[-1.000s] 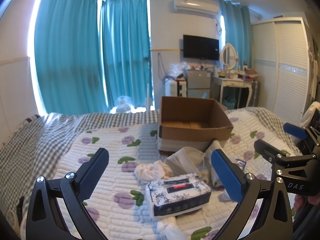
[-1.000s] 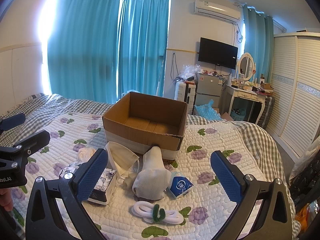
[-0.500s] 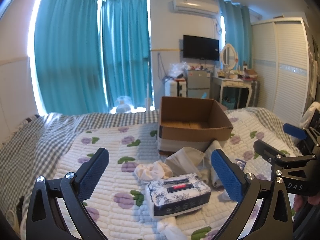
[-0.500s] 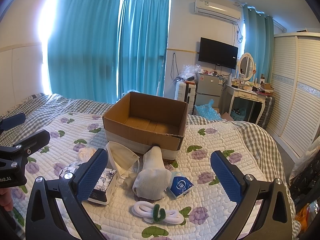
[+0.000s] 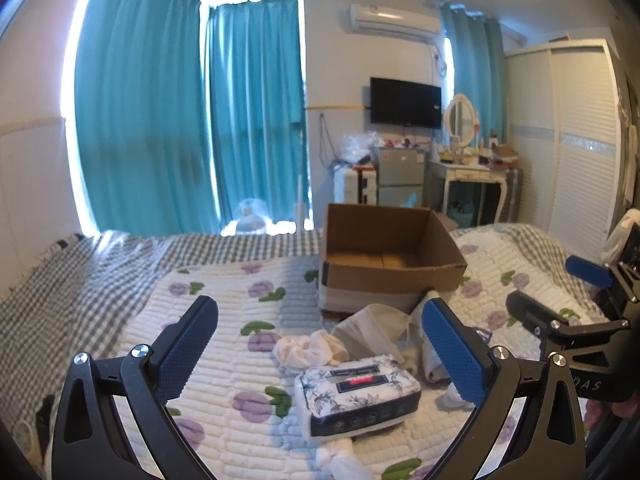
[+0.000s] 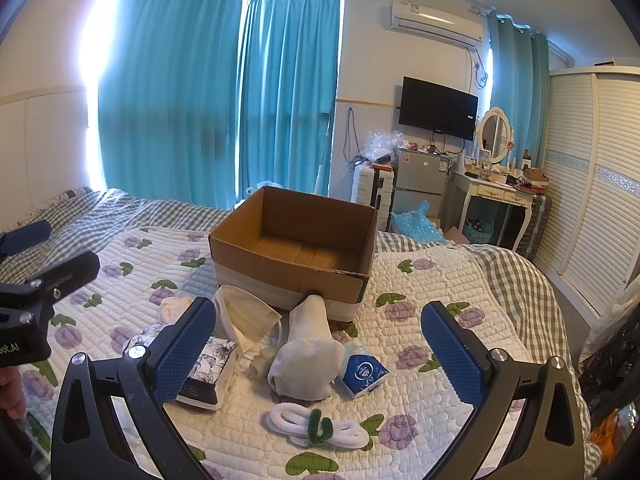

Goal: Organize soft objects
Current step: 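Grasp the white knotted cloth with the left gripper while the right grasps the hair ties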

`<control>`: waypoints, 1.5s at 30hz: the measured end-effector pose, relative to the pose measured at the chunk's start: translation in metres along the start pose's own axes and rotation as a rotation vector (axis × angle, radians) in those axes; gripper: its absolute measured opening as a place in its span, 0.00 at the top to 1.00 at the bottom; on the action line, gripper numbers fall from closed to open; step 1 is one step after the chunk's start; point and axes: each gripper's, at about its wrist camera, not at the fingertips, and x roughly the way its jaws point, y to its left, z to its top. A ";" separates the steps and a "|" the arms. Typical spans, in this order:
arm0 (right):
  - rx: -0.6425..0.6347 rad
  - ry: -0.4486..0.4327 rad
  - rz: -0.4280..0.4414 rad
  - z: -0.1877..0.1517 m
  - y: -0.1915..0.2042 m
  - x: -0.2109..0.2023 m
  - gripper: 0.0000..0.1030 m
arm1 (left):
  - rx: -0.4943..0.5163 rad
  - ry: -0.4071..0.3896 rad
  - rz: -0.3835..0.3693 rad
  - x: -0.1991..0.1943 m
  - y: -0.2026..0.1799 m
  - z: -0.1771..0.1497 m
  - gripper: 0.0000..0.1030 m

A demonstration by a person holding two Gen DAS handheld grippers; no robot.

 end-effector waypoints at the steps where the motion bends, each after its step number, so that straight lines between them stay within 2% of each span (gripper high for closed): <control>1: -0.001 -0.001 0.003 0.000 0.000 -0.001 0.00 | -0.002 -0.012 0.001 -0.004 0.000 0.002 0.00; 5: -0.013 -0.016 0.005 0.004 -0.002 -0.010 0.00 | 0.006 -0.060 0.007 -0.022 -0.002 0.012 0.00; 9: -0.012 -0.039 0.015 0.012 -0.007 -0.024 0.00 | 0.005 -0.070 -0.007 -0.031 0.001 0.015 0.00; 14: -0.032 0.008 0.007 0.008 -0.012 -0.021 0.00 | -0.016 0.055 -0.017 -0.008 0.007 -0.007 0.00; 20: -0.007 0.200 0.036 -0.029 -0.018 0.028 0.00 | -0.041 0.267 -0.009 0.041 0.013 -0.059 0.02; 23: -0.025 0.280 0.035 -0.052 -0.014 0.053 0.00 | -0.038 0.397 -0.003 0.067 0.013 -0.081 0.20; 26: -0.036 0.351 0.032 -0.065 -0.013 0.071 0.03 | -0.068 0.475 -0.043 0.079 0.013 -0.097 0.24; 31: -0.021 0.414 0.064 -0.076 -0.009 0.092 0.05 | -0.011 0.541 -0.057 0.090 -0.002 -0.113 0.36; 33: -0.032 0.438 0.091 -0.080 -0.004 0.102 0.09 | -0.016 0.576 -0.063 0.097 -0.004 -0.119 0.50; 35: -0.042 0.477 0.114 -0.087 0.000 0.113 0.16 | -0.023 0.597 -0.071 0.100 -0.003 -0.123 0.57; 36: -0.047 0.502 0.120 -0.091 0.003 0.119 0.17 | -0.024 0.598 -0.077 0.099 -0.002 -0.123 0.65; 37: -0.052 0.530 0.122 -0.096 0.004 0.126 0.22 | -0.031 0.599 -0.095 0.098 -0.002 -0.121 0.69; 38: -0.056 0.547 0.122 -0.099 0.005 0.129 0.31 | -0.034 0.599 -0.097 0.096 -0.002 -0.121 0.69; 41: -0.067 0.585 0.126 -0.107 0.006 0.135 0.43 | -0.049 0.600 -0.099 0.090 -0.002 -0.118 0.73; 45: -0.071 0.538 0.136 -0.103 0.004 0.121 0.48 | -0.075 0.599 -0.106 0.077 -0.001 -0.113 0.73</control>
